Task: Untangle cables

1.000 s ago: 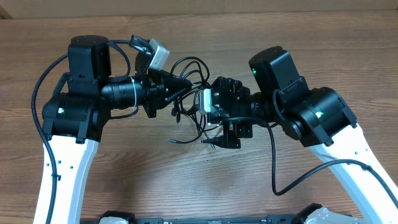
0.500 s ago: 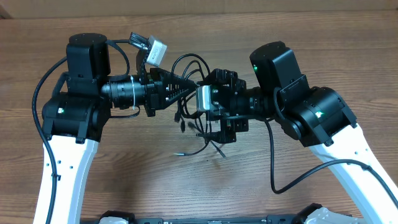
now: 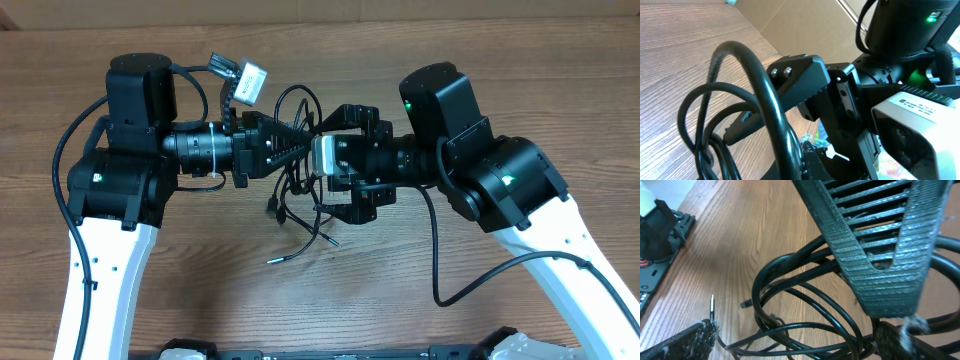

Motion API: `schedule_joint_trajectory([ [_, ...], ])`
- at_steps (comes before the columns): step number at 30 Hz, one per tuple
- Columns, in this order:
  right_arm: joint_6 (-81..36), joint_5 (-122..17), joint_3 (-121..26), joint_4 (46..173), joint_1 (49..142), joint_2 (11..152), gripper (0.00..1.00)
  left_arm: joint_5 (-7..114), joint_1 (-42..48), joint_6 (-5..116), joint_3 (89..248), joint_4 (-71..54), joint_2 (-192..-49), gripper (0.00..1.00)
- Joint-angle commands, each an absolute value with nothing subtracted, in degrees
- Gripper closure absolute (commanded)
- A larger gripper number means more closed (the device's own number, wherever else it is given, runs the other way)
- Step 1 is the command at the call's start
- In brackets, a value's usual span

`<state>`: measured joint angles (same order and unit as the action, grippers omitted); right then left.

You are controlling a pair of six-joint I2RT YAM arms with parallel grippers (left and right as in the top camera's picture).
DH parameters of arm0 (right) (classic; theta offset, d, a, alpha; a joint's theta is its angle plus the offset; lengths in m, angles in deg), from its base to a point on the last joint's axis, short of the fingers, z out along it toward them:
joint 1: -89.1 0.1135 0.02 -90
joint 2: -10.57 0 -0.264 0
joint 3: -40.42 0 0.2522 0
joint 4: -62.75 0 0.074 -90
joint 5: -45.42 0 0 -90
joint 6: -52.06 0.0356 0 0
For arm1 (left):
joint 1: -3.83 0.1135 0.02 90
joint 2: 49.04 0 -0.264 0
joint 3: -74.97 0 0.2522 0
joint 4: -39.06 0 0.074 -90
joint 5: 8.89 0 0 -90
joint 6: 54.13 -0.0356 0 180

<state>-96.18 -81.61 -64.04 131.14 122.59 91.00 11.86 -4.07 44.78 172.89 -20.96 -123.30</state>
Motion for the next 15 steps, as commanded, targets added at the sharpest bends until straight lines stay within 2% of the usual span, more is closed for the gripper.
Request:
schedule_joint_trajectory([
  [1,-96.6,-85.2,-64.8,131.3,122.9,92.5,0.00,9.1,-4.2,45.3,173.7,-20.6,-122.8,0.96],
  [15,-96.6,-86.2,-64.5,133.9,122.8,94.8,0.01,9.0,-4.2,45.3,173.7,-18.1,-122.8,0.96],
])
